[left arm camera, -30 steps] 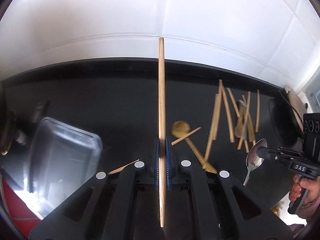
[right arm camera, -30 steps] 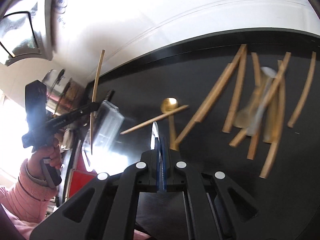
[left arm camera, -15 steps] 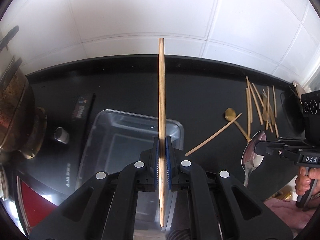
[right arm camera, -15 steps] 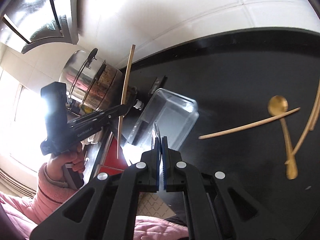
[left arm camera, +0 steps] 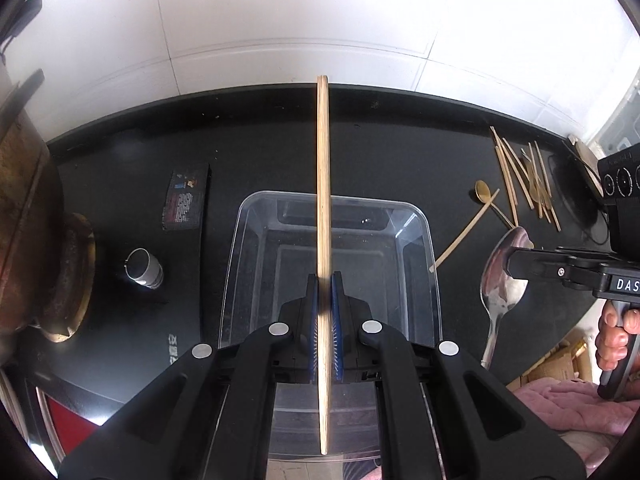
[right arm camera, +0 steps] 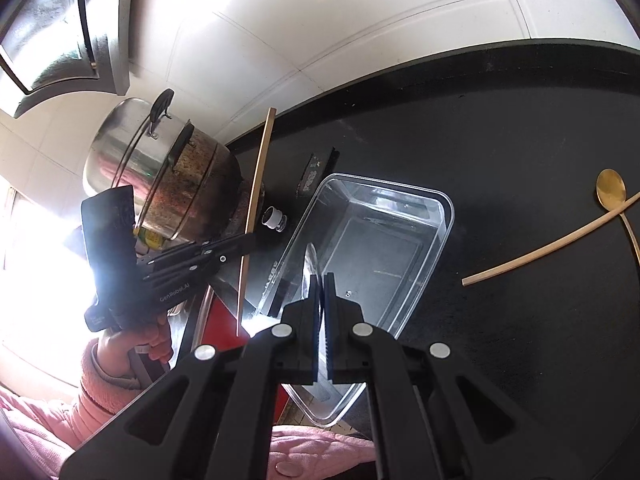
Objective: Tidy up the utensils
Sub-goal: 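Carry chopstick and spoon over the clear container and open both tools, then move both open tools back to the pile toward separate wooden chopsticks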
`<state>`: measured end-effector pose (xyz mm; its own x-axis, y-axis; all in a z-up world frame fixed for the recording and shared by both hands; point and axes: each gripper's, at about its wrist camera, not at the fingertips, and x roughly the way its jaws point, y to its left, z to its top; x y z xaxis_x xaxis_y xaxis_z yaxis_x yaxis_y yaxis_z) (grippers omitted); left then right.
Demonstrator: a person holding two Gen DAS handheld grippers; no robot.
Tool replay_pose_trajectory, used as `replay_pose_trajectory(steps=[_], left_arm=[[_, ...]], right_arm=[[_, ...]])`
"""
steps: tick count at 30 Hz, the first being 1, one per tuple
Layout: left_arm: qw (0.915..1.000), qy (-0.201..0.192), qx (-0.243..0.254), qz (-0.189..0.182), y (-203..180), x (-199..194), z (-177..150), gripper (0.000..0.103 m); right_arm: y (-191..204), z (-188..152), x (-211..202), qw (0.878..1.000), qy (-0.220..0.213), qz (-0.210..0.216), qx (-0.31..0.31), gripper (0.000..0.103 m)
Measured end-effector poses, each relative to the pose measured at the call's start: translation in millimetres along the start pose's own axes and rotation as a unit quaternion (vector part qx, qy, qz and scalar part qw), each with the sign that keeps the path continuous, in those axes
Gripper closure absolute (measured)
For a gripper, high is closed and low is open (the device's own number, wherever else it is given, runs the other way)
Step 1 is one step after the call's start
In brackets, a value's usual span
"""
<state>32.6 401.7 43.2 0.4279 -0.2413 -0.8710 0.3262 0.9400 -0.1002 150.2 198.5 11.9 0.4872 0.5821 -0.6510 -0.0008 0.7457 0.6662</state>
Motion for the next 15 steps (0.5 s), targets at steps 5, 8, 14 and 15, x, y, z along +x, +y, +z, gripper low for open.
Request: replay_pose_trajectory(steps=[5,8,14,15], left_arm=[[0.9999,0.004,0.004,-0.014,9.6,4.4,-6.1,0.098],[1.0000,-0.001,-0.002,-0.006,16.1,7.8,-7.8,0.097],[0.9971,0.007,-0.024,0.072,22.1,24.9,-5.7,0.017],[0.9971,-0.002,-0.022,0.073,20.9,22.8,-6.4,0.017]], right_arm=[[7.6,-1.3,14.5,1.000,0.007,-0.017,0.008,0.100],[13.2,-1.1,22.8,0.998,0.013,-0.056,-0.001,0.100],[34.6,-0.6,32.3,0.989,0.014,-0.139,-0.047,0.011],[37.4,-1.1,26.9,0.988,-0.001,-0.140,-0.058,0.011]])
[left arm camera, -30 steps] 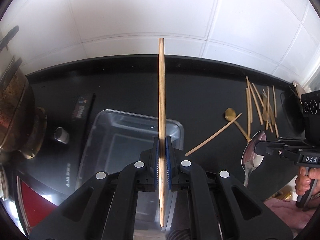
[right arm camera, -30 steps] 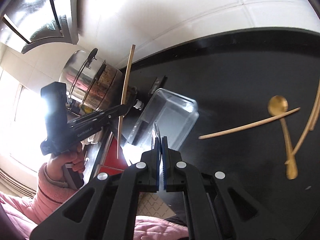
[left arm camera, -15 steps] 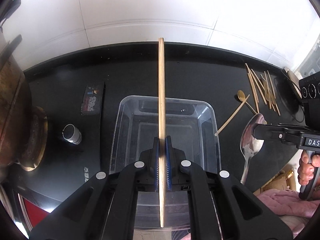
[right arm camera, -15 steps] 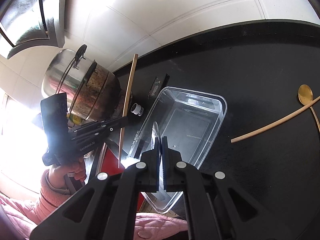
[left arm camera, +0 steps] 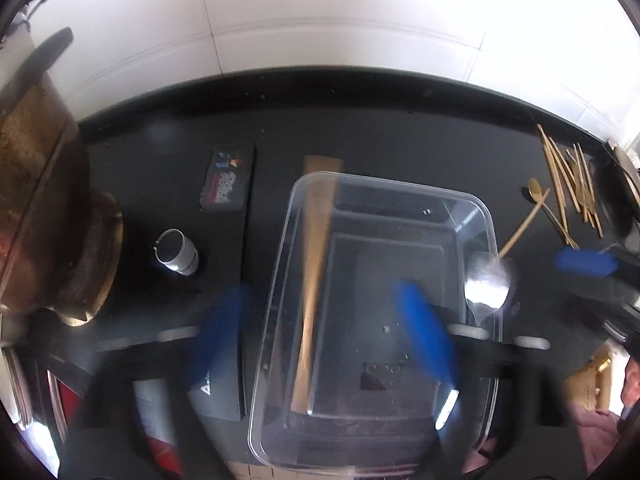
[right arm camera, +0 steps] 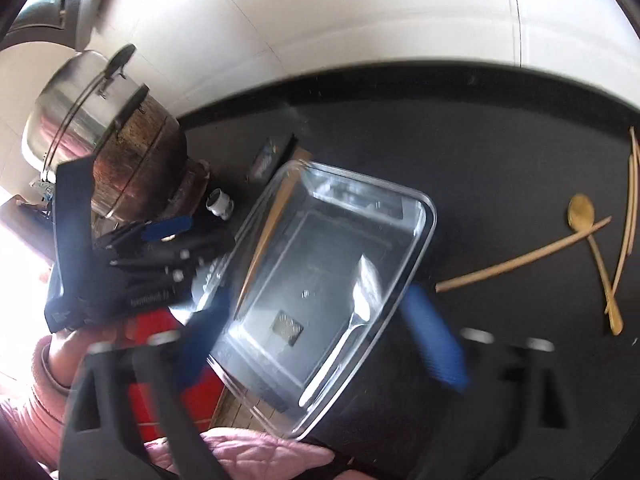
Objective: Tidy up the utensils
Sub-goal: 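Move both open tools back to the pile toward separate wooden chopsticks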
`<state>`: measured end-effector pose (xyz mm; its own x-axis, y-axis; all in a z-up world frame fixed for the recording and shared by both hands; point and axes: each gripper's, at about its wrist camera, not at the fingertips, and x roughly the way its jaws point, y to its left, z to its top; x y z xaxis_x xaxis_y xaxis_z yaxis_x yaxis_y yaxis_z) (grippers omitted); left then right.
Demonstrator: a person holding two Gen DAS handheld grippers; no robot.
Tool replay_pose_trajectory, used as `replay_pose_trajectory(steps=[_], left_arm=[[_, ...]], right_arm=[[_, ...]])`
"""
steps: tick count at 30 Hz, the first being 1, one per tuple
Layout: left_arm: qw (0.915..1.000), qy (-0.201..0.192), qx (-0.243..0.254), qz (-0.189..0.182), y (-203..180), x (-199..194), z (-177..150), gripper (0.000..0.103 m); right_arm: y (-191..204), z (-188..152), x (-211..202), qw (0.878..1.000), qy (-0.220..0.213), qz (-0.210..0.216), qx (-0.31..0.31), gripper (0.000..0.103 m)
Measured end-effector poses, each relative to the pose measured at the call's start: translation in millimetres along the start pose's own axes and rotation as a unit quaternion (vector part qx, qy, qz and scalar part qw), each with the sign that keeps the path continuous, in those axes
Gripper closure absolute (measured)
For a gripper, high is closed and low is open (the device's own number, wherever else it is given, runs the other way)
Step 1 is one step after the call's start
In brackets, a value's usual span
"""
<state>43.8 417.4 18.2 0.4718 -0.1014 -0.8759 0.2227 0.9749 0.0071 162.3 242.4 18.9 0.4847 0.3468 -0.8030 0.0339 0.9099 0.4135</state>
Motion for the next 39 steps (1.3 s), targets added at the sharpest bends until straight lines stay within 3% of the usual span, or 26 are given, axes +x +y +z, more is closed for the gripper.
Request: replay_pose_trajectory(steps=[5,8,13,20,29,33,39], left_arm=[[0.9999,-0.004,-0.005,-0.010,-3.6,-1.7,1.7,0.014],[0.9998,-0.005,-0.010,-0.020,-7.6,-1.1,3.2,0.011],[0.9996,-0.006,0.002,-0.028,-30.7,1.3,6.2,0.010],[0.9954,0.000,0.075,-0.059,-108.1,11.1,11.9,0.009],[0.9790,0.018,0.182,-0.091,-228.3,54.7,27.0,0.009],[0.9748,0.039,0.210,-0.066,-263.6,91.6,34.9,0.009],[0.9778,0.067,0.197,-0.028,-277.9,129.4,43.3,0.009]], right_arm=[[-6.2,-1.4,-13.3,0.999,-0.013,-0.040,-0.028,0.011],[-26.3,-14.5,-22.8,0.995,-0.014,-0.089,-0.039,0.011],[-82.2,-40.2,-44.3,0.988,-0.008,-0.155,0.011,0.009],[-172.9,-74.9,-91.3,0.967,-0.023,-0.215,0.132,0.009],[-263.3,-107.1,-137.9,0.947,-0.015,-0.252,0.196,0.008],[-311.8,-111.8,-165.1,0.930,-0.026,-0.290,0.225,0.008],[-382.4,-101.6,-186.6,0.905,-0.020,-0.331,0.267,0.008]])
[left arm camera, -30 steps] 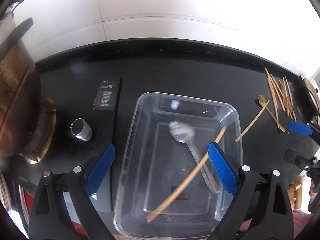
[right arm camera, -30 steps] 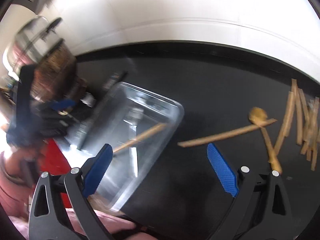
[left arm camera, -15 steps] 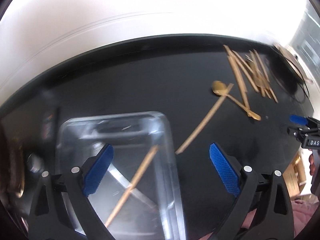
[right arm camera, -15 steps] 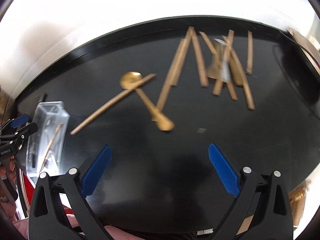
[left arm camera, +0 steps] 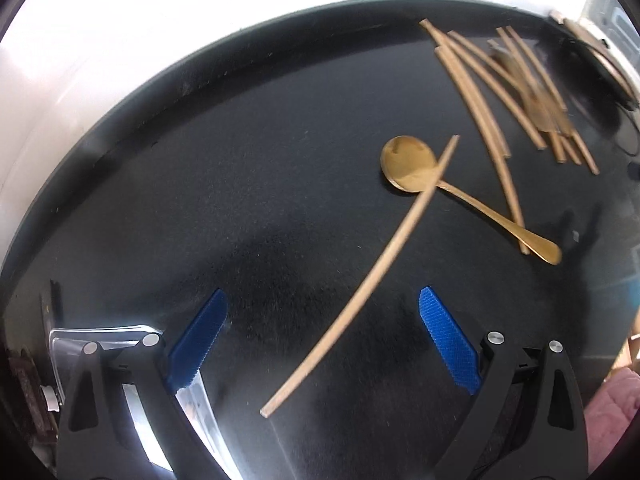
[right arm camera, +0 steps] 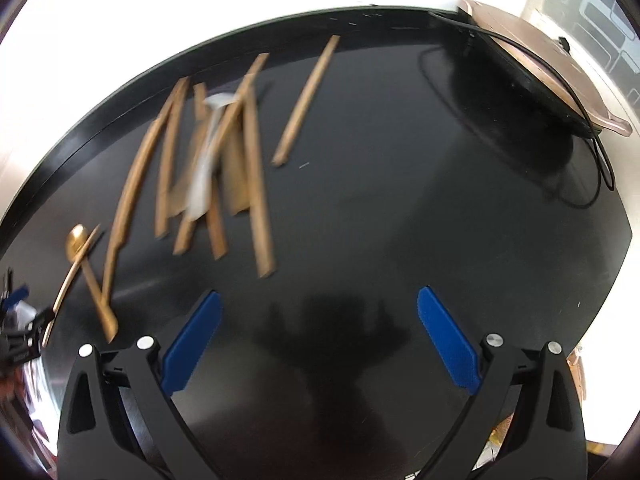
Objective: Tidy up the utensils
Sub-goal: 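Move both open tools back to the pile toward separate wooden chopsticks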
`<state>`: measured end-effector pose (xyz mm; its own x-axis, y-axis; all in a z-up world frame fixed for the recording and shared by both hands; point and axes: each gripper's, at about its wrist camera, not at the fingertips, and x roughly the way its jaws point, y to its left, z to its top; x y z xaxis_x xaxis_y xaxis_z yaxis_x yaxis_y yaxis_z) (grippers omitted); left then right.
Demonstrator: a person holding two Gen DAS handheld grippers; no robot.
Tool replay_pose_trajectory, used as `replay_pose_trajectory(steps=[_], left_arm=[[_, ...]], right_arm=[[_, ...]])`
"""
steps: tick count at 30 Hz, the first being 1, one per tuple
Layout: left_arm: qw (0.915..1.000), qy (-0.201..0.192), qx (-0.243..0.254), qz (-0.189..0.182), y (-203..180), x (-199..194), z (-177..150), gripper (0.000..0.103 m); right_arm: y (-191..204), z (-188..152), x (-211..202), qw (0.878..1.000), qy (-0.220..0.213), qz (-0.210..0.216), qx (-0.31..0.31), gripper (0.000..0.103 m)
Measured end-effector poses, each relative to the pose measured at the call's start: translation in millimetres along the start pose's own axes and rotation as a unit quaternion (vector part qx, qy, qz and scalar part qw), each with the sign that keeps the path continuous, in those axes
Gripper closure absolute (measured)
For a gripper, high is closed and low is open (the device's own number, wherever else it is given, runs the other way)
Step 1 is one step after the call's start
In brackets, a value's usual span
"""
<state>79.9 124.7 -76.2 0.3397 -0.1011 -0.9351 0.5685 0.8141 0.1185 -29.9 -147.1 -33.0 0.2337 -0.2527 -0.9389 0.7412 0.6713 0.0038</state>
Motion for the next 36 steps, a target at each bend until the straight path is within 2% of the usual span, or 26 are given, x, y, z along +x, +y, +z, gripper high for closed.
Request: replay_pose_trajectory(steps=[6,8,14,18,20,22,23,32,36], left_arm=[[0.9995,0.020,-0.005,0.024,-0.2,15.9,-0.9,0.007],[0.9993,0.014,-0.018,0.029,0.2,17.9,-0.5,0.006],[0.9987,0.004,-0.047,0.015,0.9,20.3,0.7,0.006],[0.9975,0.002,-0.070,0.007,3.4,20.1,-1.6,0.006],[0.9955,0.003,-0.094,-0.009,7.0,22.2,-3.4,0.006],[0.9951,-0.004,-0.098,-0.010,7.6,22.3,-4.7,0.006],[0.9954,-0.007,-0.095,-0.010,7.1,22.0,-4.7,0.006],[0.9947,-0.024,-0.100,0.000,1.6,21.8,-0.1,0.005],[0.9947,-0.028,-0.099,0.000,3.1,23.4,1.6,0.005]], right_arm=[[-7.0,39.0,27.3,1.000,-0.002,-0.002,0.004,0.008],[-5.9,47.8,35.1,1.000,-0.001,-0.001,0.003,0.008],[8.6,80.2,65.4,0.999,-0.002,-0.026,-0.044,0.008],[10.1,104.8,84.8,0.998,-0.005,-0.042,-0.042,0.007],[13.2,117.2,94.3,0.998,-0.002,-0.051,-0.043,0.007],[12.5,126.5,100.9,0.999,-0.007,-0.022,-0.029,0.007],[12.3,129.8,103.3,1.000,-0.012,-0.013,-0.020,0.005],[11.6,147.4,109.5,0.998,-0.042,-0.033,0.033,0.005],[8.4,146.7,107.6,0.998,-0.047,-0.029,0.025,0.005]])
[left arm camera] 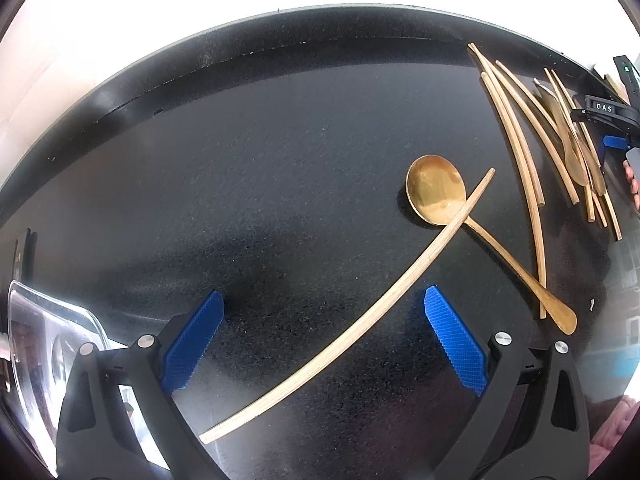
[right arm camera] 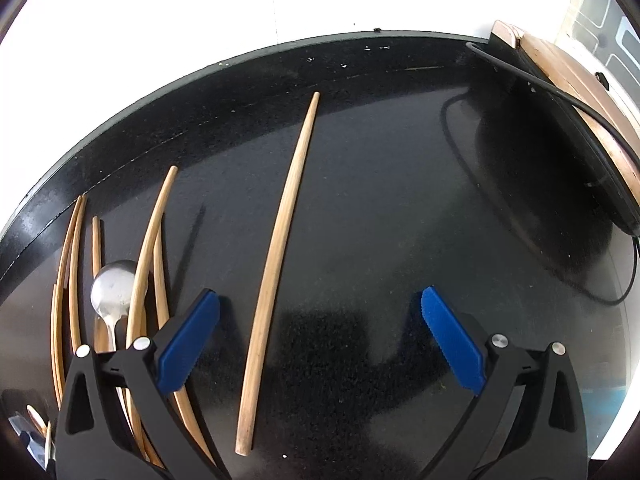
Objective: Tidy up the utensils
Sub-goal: 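Move both open tools back to the pile toward separate wooden chopsticks, then close left tool on one chopstick while right tool closes on another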
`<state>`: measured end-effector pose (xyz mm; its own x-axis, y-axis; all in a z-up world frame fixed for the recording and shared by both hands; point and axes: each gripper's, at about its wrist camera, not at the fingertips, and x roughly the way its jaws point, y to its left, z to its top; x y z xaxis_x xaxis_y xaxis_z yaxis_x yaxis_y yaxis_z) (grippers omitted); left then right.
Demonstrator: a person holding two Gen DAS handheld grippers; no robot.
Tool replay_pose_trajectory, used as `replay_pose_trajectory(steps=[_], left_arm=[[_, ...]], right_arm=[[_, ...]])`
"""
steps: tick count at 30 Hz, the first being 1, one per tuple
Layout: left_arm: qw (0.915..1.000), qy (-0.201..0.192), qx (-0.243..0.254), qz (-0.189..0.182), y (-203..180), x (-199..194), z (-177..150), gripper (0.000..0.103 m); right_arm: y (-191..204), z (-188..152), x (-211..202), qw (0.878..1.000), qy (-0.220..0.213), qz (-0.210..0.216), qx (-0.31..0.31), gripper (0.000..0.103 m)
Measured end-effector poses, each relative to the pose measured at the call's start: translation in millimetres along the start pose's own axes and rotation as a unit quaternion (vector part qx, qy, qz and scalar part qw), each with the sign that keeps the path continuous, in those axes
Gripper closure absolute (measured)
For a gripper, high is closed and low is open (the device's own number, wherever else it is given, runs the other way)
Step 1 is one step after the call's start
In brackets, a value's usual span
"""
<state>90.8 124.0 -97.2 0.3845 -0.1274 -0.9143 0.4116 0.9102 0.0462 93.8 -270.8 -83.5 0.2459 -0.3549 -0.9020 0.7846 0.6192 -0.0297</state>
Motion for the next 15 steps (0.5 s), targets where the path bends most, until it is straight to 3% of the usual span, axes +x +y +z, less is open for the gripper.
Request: replay_pose_trajectory(steps=[6,15], left_arm=[[1.0000,-0.001,-0.002,-0.009,-2.0,-0.2,-0.2,0.005],[0.9999,-0.003,-0.005,-0.009,-2.0,-1.6,-1.3,0.005]], right_arm=[[10.7,-3.7,-1.6,0.999,0.001,0.023,-0.048,0.005],[14.7,9.3,2.5,0.998,0.041,0.020,-0.051,0.005]])
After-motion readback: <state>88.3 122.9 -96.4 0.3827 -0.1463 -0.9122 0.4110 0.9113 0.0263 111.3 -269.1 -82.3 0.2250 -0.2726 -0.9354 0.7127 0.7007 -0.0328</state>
